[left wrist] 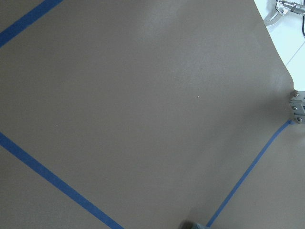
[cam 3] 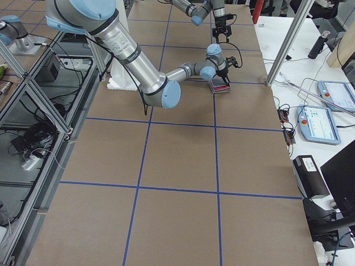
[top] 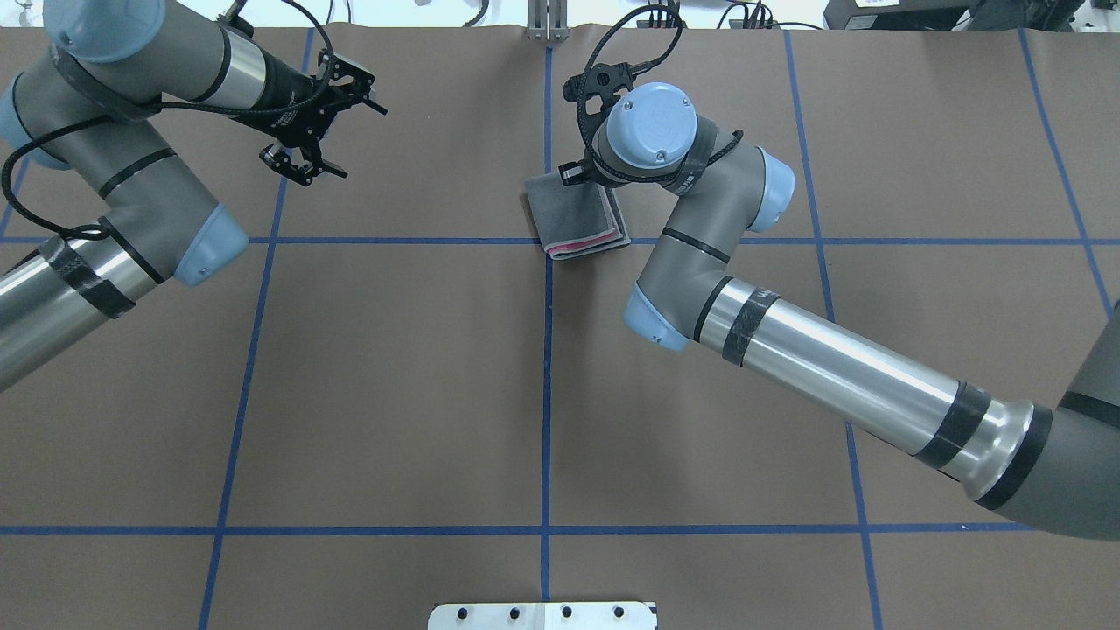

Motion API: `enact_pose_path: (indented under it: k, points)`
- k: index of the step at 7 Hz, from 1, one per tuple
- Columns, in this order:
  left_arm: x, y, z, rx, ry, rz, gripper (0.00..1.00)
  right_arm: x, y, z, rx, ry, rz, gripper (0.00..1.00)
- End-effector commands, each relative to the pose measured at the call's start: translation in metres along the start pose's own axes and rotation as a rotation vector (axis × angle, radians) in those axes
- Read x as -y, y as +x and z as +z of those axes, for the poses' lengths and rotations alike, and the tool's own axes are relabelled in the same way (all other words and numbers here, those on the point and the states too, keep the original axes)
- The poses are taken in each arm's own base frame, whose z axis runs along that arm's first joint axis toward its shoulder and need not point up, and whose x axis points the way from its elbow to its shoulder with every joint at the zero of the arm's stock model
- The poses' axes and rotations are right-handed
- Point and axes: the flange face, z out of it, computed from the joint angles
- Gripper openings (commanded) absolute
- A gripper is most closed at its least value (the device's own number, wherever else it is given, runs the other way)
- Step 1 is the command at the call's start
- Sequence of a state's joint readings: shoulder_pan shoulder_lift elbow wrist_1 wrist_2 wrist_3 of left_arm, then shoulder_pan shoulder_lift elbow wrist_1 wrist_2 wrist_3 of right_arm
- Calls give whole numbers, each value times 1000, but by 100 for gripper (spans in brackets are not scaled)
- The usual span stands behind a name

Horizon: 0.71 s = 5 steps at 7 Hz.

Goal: Fold towel twice with both arms

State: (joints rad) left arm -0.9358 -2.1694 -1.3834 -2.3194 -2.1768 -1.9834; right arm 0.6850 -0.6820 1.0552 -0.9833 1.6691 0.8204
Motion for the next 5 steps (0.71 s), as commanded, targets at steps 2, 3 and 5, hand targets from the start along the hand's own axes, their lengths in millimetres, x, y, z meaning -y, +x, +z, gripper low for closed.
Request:
enact_pose_path:
  k: [2, 3, 5]
  points:
    - [-1, 2, 0, -2, -1, 2, 99, -2, 36, -1, -2, -20, 7, 4]
    - [-1, 2, -2, -4, 0, 2, 99, 0, 52, -4, 4, -28, 20, 73]
    - [-3, 3, -7, -12, -7, 7, 99, -26, 104, -23, 19, -32, 37, 100]
